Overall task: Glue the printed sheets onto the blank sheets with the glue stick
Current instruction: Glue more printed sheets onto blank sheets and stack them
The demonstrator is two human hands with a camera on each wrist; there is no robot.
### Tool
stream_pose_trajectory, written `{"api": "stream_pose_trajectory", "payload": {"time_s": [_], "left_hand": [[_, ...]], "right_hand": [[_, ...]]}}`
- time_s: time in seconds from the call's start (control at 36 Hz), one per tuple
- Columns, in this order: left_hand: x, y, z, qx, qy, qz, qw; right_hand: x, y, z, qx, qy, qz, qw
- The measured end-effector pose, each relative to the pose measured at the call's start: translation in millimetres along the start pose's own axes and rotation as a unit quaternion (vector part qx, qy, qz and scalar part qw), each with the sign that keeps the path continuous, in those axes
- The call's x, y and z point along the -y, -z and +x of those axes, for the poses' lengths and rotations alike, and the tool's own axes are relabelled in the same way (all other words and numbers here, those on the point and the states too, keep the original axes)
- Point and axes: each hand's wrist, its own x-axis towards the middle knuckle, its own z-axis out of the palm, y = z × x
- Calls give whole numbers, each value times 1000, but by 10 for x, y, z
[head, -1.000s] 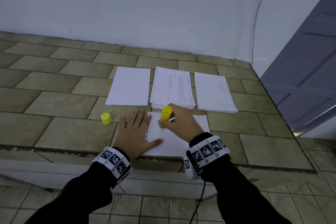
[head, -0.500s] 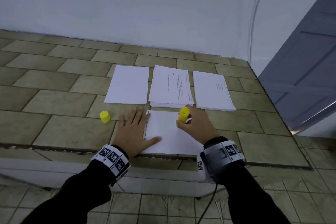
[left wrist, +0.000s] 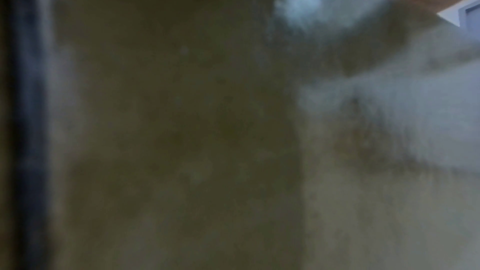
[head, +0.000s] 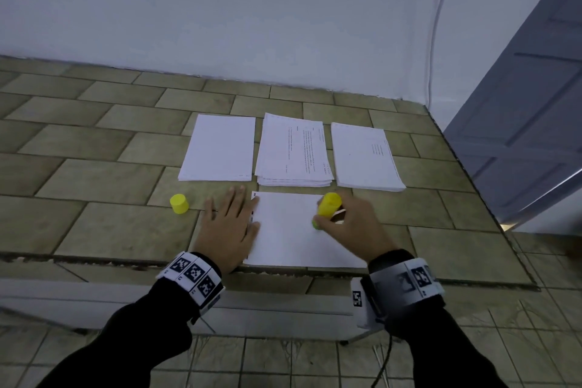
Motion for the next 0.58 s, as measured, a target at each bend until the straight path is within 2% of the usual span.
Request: {"api": "stream_pose_trajectory", "payload": {"time_s": [0.11,0.22,0.39,0.58], "left_hand": [[-3,-9,8,2,0,4,1000],[-1,14,12,3,-12,-11,1000],[16,-3,-1,-7,-14,-18,1000],[15,-23,-1,-5,-1,-1,1000]], "right_hand": [[307,-309,3,110,51,30,992],[472,-541,2,155,102,13,983],[489,-569,-3,159,109,-2,981],[209,-198,-65,147,51,17,988]]}}
